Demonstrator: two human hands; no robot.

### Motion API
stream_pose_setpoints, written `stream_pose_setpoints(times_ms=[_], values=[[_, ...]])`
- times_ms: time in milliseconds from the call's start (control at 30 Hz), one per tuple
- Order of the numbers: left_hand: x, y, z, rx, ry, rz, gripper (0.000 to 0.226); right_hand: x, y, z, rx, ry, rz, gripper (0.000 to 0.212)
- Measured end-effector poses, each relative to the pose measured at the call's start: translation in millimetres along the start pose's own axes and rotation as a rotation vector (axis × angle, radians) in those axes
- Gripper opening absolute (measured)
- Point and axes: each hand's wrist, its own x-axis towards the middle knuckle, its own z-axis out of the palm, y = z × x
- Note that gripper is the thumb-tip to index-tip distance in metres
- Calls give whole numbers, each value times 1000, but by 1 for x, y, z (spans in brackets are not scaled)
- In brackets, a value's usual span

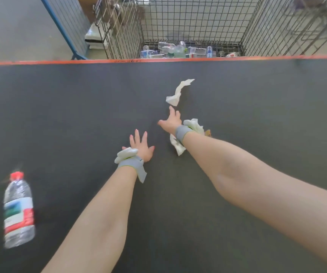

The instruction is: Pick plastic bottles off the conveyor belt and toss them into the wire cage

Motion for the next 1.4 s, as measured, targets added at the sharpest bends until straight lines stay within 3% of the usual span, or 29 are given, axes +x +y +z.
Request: stream_pose_setpoints(times_ms=[100,300,500,667,1000,1133,1267,1400], values=[[-46,-24,17,76,-27,-43,67,-47,41,17,-285,-82,12,89],[-119,-82,61,262,19,-205,68,-126,121,57,-587,-303,34,93],[-157,-102,60,203,183,-225,79,-162,129,66,-517,-224,23,87],[-179,-98,72,-279,38,-333,103,-179,123,72,-413,-199,-46,86],[-126,-15,40,-846,-103,-134,106,-147,134,19,-359,-121,29,86],[-84,18,8,-1104,-159,-210,110,-104,130,-7,-334,-59,49,85],[-33,65,-40,-1224,-165,-217,99,-49,119,-31,-244,-9,75,83],[54,135,-154,-1331,-138,-105,65,23,94,-58,-101,56,58,81]])
